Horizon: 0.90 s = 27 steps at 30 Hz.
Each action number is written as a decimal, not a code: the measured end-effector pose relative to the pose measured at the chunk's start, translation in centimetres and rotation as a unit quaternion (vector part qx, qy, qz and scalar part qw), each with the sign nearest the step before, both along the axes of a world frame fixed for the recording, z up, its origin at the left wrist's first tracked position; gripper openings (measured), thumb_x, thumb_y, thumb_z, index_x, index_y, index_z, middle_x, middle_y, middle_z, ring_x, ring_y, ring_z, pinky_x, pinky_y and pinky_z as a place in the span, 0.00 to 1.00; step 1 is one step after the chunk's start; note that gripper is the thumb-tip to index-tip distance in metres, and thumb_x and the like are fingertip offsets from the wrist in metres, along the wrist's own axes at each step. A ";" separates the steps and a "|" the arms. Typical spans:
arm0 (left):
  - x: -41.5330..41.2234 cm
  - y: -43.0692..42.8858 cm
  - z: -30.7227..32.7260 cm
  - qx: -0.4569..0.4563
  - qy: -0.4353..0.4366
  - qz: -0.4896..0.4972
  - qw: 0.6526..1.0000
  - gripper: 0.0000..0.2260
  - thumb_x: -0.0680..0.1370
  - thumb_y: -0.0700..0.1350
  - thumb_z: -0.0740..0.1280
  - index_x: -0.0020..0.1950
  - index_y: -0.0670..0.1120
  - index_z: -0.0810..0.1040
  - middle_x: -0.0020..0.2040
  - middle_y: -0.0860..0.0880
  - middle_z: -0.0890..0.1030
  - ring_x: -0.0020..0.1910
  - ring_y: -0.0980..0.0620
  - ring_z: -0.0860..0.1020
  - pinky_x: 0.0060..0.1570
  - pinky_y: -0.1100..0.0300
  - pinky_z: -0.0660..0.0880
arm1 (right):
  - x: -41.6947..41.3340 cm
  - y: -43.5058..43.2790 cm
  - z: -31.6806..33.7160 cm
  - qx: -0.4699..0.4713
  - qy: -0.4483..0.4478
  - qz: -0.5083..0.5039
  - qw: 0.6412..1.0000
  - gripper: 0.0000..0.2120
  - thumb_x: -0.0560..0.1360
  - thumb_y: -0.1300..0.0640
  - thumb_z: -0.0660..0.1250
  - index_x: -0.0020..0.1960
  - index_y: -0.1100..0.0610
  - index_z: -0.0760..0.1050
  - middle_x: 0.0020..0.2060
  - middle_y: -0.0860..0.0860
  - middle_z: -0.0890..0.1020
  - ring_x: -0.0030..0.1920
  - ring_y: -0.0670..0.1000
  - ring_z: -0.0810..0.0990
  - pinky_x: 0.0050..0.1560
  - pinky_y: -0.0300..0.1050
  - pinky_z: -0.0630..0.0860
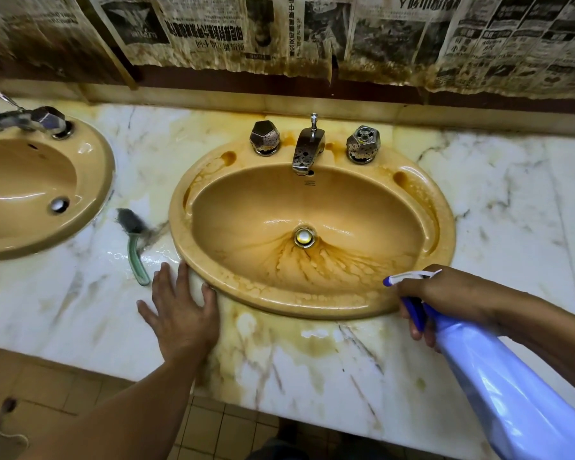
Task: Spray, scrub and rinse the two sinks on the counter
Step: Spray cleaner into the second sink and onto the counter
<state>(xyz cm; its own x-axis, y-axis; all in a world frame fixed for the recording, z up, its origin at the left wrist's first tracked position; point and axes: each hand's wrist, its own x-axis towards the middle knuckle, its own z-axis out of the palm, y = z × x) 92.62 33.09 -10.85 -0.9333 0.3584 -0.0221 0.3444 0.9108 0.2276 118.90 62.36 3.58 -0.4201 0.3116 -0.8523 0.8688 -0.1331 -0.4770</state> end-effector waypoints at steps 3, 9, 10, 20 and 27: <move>0.0 -0.1 -0.1 0.000 -0.001 -0.002 1.000 0.30 0.81 0.62 0.51 0.82 0.54 0.58 0.84 0.48 0.54 0.83 0.49 0.49 0.79 0.34 0.43 | -0.3 0.0 0.3 -0.002 0.007 0.015 1.000 0.21 0.82 0.49 0.65 0.39 0.65 0.76 0.38 0.66 0.84 0.38 0.65 0.85 0.30 0.41 0.76; 0.0 -0.1 0.1 -0.004 -0.002 -0.005 1.000 0.30 0.81 0.62 0.51 0.83 0.54 0.57 0.84 0.48 0.54 0.83 0.48 0.49 0.79 0.34 0.43 | -0.7 0.0 1.6 -0.048 0.026 0.000 0.999 0.19 0.83 0.49 0.64 0.43 0.64 0.74 0.42 0.66 0.81 0.43 0.65 0.82 0.26 0.38 0.75; 0.0 -0.1 0.1 -0.005 -0.002 -0.005 1.000 0.30 0.81 0.62 0.51 0.83 0.54 0.56 0.84 0.48 0.54 0.83 0.48 0.49 0.79 0.34 0.43 | -0.7 0.1 1.7 -0.053 0.026 0.001 0.998 0.19 0.83 0.49 0.64 0.44 0.64 0.75 0.42 0.65 0.81 0.44 0.65 0.82 0.25 0.38 0.75; 0.1 -0.1 0.2 -0.001 -0.004 -0.001 1.000 0.30 0.81 0.61 0.51 0.82 0.53 0.58 0.84 0.48 0.55 0.83 0.48 0.50 0.79 0.35 0.43 | 0.4 2.9 1.0 -0.001 0.007 0.031 0.999 0.12 0.82 0.59 0.65 0.42 0.65 0.75 0.30 0.64 0.78 0.33 0.61 0.79 0.25 0.41 0.74; 0.1 0.2 0.1 -0.007 0.000 0.001 1.000 0.29 0.81 0.59 0.53 0.82 0.52 0.59 0.83 0.47 0.56 0.82 0.46 0.52 0.78 0.34 0.45 | -0.6 6.2 1.0 0.016 -0.035 0.126 0.991 0.16 0.81 0.55 0.67 0.44 0.68 0.79 0.43 0.68 0.83 0.44 0.68 0.84 0.29 0.42 0.77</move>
